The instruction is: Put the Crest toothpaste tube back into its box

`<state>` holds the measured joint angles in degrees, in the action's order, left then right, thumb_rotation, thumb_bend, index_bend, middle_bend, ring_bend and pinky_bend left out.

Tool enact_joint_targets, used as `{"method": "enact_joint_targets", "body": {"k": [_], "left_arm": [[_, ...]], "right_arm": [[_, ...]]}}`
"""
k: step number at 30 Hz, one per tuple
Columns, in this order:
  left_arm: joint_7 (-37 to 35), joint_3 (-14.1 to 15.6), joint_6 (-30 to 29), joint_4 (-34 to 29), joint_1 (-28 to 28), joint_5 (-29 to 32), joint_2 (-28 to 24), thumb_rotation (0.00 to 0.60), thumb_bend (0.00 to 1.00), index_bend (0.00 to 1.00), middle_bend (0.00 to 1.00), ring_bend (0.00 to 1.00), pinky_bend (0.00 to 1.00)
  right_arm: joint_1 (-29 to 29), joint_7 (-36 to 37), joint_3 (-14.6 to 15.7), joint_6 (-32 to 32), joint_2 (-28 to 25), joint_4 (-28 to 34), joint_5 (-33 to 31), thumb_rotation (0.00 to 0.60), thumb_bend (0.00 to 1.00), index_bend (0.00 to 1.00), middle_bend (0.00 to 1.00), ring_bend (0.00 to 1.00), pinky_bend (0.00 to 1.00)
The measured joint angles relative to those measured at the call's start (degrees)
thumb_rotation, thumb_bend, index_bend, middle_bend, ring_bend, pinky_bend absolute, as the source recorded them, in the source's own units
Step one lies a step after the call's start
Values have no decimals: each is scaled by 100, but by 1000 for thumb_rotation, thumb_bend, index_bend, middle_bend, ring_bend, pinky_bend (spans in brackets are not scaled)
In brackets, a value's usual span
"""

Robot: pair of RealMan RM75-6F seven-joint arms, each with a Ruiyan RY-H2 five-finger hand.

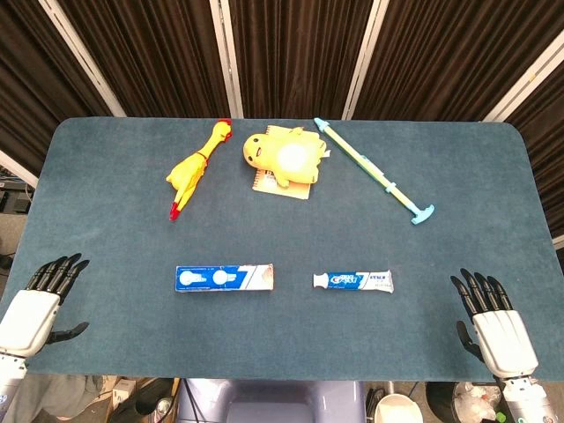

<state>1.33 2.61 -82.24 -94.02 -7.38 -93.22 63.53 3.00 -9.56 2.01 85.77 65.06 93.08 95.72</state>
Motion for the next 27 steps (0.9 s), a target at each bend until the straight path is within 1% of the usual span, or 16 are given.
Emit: {"method": "enact_joint_targets", "body": {"k": [4,7,10,16,20,23,27], "left_arm": [[216,-114,267,-200,-190,118,15,600,92,35,32,56,161],[555,-273,589,-435,-418,311,102,600,98,54,50,60,173],[1016,-448,974,-681,-682,634,271,600,128,64,60,86,205],[2144,-778,1640,-954,-1264,1414,933,600,145,94,126,135,247],[2901,-951,1983,-1015,-1645,2144,1503,600,161,112,153,155,260],[3474,-1057,2084,-1029,-1929,2730,1955,600,165,124,176,176,277],[4056,-1154,2092,-991,-2247,3320,2447,600,179,149,219,214,316]], "right_arm": [[5,-12,15,-18,10,13,21,600,492,0,0,0,81],[4,-21,18,-15,18,23,29,600,491,0,0,0,81],[3,-9,15,-19,17,26,12,600,491,0,0,0,81],[-3,73,-3,-23,-6,47,-51,600,491,0,0,0,80],[0,131,-8,-24,-26,66,-54,600,491,0,0,0,81],[2,151,-2,-27,-26,65,-44,600,491,0,0,0,81],[3,184,-1,-24,-33,75,-41,600,491,0,0,0,81]]}}
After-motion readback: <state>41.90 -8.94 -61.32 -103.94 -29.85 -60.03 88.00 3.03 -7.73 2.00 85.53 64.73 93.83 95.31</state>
